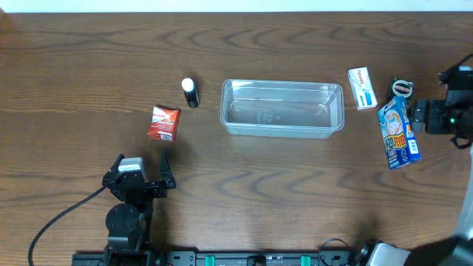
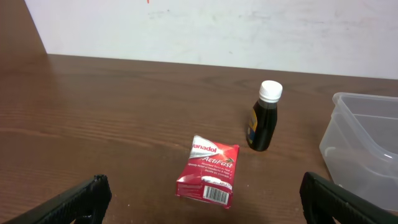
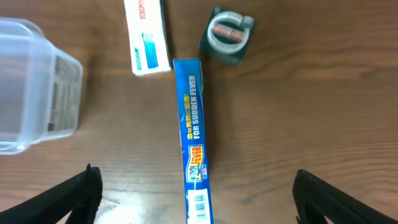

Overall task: Pack container
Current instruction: 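Move the right gripper over the blue Kool Fever box, then lower the right gripper and grasp the blue Kool Fever box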

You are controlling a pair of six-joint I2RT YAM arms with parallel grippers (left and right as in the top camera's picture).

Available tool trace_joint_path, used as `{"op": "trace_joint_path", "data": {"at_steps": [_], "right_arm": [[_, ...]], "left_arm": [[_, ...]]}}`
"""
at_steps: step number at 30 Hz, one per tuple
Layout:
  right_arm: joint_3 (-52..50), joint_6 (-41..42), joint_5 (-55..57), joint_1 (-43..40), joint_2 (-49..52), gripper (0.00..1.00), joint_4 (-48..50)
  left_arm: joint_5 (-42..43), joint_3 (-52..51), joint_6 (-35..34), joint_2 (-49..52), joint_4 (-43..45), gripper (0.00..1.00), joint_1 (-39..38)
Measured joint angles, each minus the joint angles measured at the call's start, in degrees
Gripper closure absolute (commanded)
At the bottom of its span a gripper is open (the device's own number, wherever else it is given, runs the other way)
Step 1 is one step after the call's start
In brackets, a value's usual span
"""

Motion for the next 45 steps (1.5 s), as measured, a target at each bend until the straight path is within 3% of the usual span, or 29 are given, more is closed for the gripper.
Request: {"op": "trace_joint_path", "data": {"at_steps": [6, 15, 29, 45], "right_arm": [[0.00, -1.55, -0.07, 0.02, 6.88, 0.21, 0.59], [0.00, -1.97, -0.52, 0.09, 12.22, 0.31, 3.41], [0.00, -4.09, 6.69, 8.11, 14.08, 0.39, 4.72], [0.00, -0.50, 11.06, 8.50, 16.87, 0.52, 3.37]], "left_arm": [[0.02, 0.00, 0.00, 0.00, 0.00, 0.02, 0.00], [0.00, 0.00, 0.00, 0.00, 0.00, 0.02, 0.00], [0.00, 0.00, 0.00, 0.00, 0.00, 0.02, 0.00], [0.00, 0.00, 0.02, 0.00, 0.00, 0.02, 0.00]]}}
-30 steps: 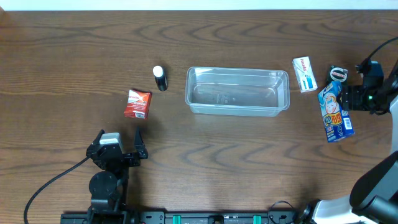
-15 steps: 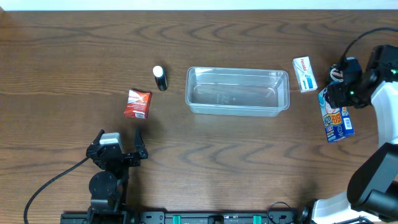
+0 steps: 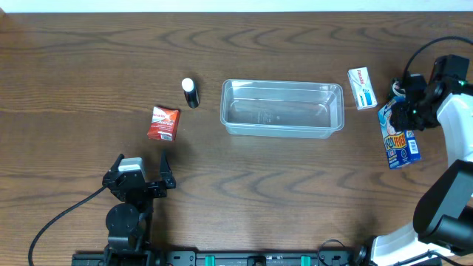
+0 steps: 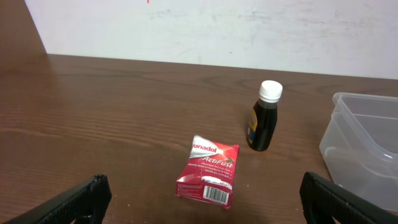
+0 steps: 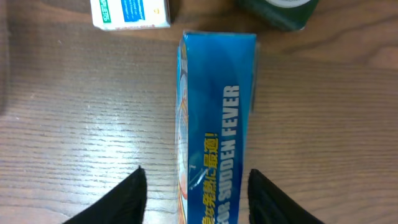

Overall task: Pack container
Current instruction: 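Lower the right gripper and grasp the blue Kool Fever box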

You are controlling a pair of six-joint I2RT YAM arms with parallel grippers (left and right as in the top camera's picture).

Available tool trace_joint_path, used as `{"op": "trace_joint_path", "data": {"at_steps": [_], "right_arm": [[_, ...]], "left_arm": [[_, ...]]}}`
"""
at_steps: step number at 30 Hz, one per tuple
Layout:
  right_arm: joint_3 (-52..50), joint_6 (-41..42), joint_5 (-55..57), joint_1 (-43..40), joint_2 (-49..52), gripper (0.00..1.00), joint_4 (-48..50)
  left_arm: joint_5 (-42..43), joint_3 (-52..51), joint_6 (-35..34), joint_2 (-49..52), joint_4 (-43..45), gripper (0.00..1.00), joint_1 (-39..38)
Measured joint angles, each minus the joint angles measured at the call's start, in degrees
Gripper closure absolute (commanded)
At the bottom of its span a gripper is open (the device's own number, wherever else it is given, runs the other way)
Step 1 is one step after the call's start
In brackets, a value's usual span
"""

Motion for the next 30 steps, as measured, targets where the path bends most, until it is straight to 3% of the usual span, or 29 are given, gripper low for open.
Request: {"op": "trace_joint_path", "data": {"at_steps": [11, 17, 28, 30], "right_arm": [[0.00, 1.16, -0.02, 0.00, 0.28, 0.55, -0.79], [0.00, 1.68, 0.15, -0.02, 0.28, 0.67, -0.81], [0.00, 1.97, 0.24, -0.02, 0.28, 0.77, -0.76], [0.00, 1.92, 0.24, 0.00, 0.28, 0.83, -0.74]], "left_arm": [[0.00, 0.00, 0.00, 0.00, 0.00, 0.02, 0.00], [0.00, 0.00, -0.02, 0.00, 0.00, 0.02, 0.00], [0.02, 0.00, -0.02, 0.00, 0.00, 0.02, 0.00], [0.00, 0.00, -0.02, 0.00, 0.00, 0.02, 0.00]]}}
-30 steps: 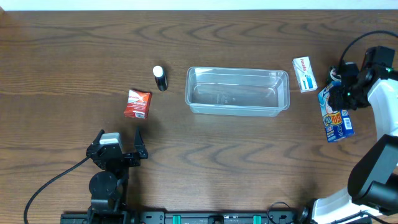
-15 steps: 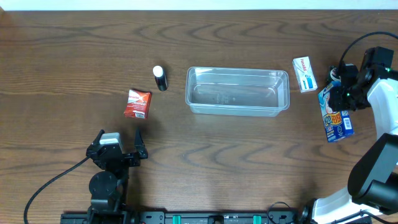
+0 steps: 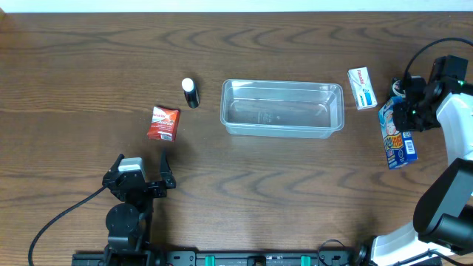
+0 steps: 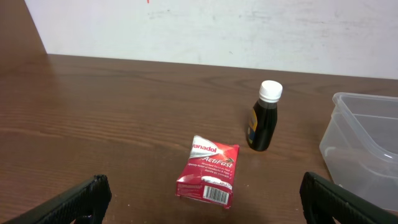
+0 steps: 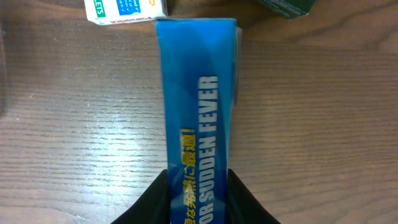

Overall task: Pack container
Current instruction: 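Lower the right gripper and grasp the blue Kool Fever box, then lift the blue box and carry it over the clear container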

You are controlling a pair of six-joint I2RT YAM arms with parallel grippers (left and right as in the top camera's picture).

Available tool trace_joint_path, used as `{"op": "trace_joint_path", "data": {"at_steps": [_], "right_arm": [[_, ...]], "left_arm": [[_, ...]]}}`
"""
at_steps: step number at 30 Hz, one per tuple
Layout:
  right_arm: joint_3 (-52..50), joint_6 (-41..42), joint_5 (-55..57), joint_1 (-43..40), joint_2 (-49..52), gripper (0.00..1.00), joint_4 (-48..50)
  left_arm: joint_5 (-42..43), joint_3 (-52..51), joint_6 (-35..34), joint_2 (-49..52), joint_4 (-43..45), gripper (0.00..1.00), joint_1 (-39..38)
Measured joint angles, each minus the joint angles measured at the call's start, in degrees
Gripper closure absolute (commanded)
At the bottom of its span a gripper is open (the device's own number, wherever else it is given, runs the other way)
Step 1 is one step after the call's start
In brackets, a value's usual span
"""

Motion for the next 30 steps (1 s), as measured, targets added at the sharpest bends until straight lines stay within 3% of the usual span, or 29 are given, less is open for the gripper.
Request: {"op": "trace_joint_path", "data": {"at_steps": [3, 15, 24, 30], "right_arm": [[0.00, 0.02, 0.24, 0.00, 0.00, 0.99, 0.02], [1.31, 1.51, -0.04, 0.00, 0.09, 0.99, -1.36], [19.06, 2.03, -3.58, 2.91, 0.24, 0.99, -10.71], [31.12, -1.79, -7.06, 12.44, 0.24, 0.96, -12.52]], "left_arm": [[0.00, 0.00, 0.00, 0.00, 0.00, 0.02, 0.00], [0.02, 0.00, 0.02, 0.00, 0.00, 0.02, 0.00], [0.00, 0.00, 0.02, 0.00, 0.00, 0.02, 0.00], [0.00, 0.00, 0.02, 0.00, 0.00, 0.02, 0.00]]}}
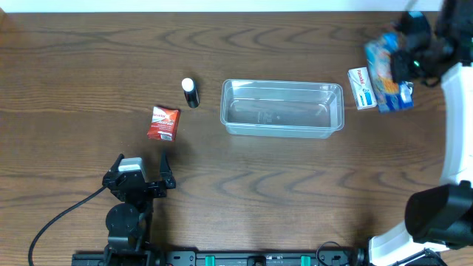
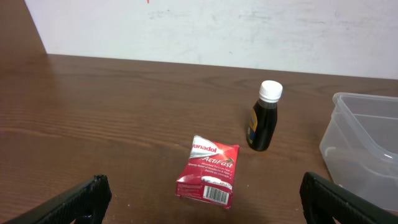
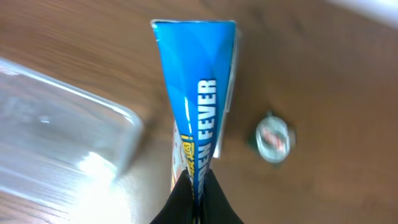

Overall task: Pack container
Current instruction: 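Lift the blue box and carry it over the clear container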

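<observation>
The clear plastic container (image 1: 282, 108) sits mid-table with nothing in it. My right gripper (image 3: 198, 198) is shut on the blue fever-patch box (image 3: 196, 93), held in the air above the white box (image 1: 361, 89) at the container's right end; overhead the blue box (image 1: 384, 60) is blurred. A small green-and-silver round item (image 3: 272, 138) lies on the table below. My left gripper (image 2: 202, 202) is open and low near the front edge, behind the red Panadol packet (image 2: 208, 172) and the dark bottle with a white cap (image 2: 263, 116).
The table's far edge and a white wall (image 2: 217, 28) lie behind the bottle. The container's left corner (image 2: 364, 155) shows at the right of the left wrist view.
My right gripper has lifted the blue box off the table and carried it up and toward the far right corner, over the white box. The left arm has not moved.
My right gripper hung open above the blue box lying at the right of the table. It then came down around the box and shut on it. Now the box is in the air near the container's right end. The left side stayed still.
</observation>
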You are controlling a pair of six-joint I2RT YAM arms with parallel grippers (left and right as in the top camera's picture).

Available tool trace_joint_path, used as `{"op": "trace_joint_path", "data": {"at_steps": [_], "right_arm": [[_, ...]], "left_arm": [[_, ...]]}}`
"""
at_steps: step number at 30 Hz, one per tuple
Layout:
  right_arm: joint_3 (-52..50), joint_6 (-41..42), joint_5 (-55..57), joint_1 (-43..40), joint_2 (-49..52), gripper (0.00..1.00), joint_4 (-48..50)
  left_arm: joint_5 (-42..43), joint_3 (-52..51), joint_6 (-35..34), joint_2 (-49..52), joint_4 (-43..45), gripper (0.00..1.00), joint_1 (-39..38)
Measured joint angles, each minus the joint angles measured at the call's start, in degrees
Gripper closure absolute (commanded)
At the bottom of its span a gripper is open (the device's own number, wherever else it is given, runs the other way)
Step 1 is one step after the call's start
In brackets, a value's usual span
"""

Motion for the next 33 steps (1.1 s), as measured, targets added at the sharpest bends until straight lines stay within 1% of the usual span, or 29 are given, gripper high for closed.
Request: {"op": "trace_joint_path", "data": {"at_steps": [3, 5, 8, 13, 16, 20, 27, 33], "right_arm": [[2.21, -5.07, -0.68, 6.58, 0.00, 0.93, 0.02], [2.36, -9.75, -1.11, 11.65, 0.00, 0.99, -0.11], [2.36, -15.76, -1.55, 18.27, 0.20, 0.99, -0.24], [2.34, -24.68, -1.84, 24.65, 0.37, 0.99, -0.24], [2.23, -27.78, -1.29, 26.08, 1.01, 0.99, -0.26], [1.09, -29.81, -0.35, 26.16, 2.99, 0.99, -0.98], [-1.27, -31.01, 3.48, 26.16, 6.86, 0.99, -2.78], [-1.40, -31.30, 4.37, 26.16, 7.17, 0.99, -5.81]], "left_arm": [[0.00, 0.00, -0.02, 0.00, 0.00, 0.02, 0.00], [0.02, 0.00, -0.02, 0.00, 0.00, 0.02, 0.00], [0.00, 0.00, -0.02, 0.00, 0.00, 0.02, 0.00], [0.00, 0.00, -0.02, 0.00, 0.00, 0.02, 0.00], [0.02, 0.00, -0.02, 0.00, 0.00, 0.02, 0.00], [0.02, 0.00, -0.02, 0.00, 0.00, 0.02, 0.00], [0.02, 0.00, -0.02, 0.00, 0.00, 0.02, 0.00], [0.00, 0.00, 0.00, 0.00, 0.00, 0.02, 0.00]]}}
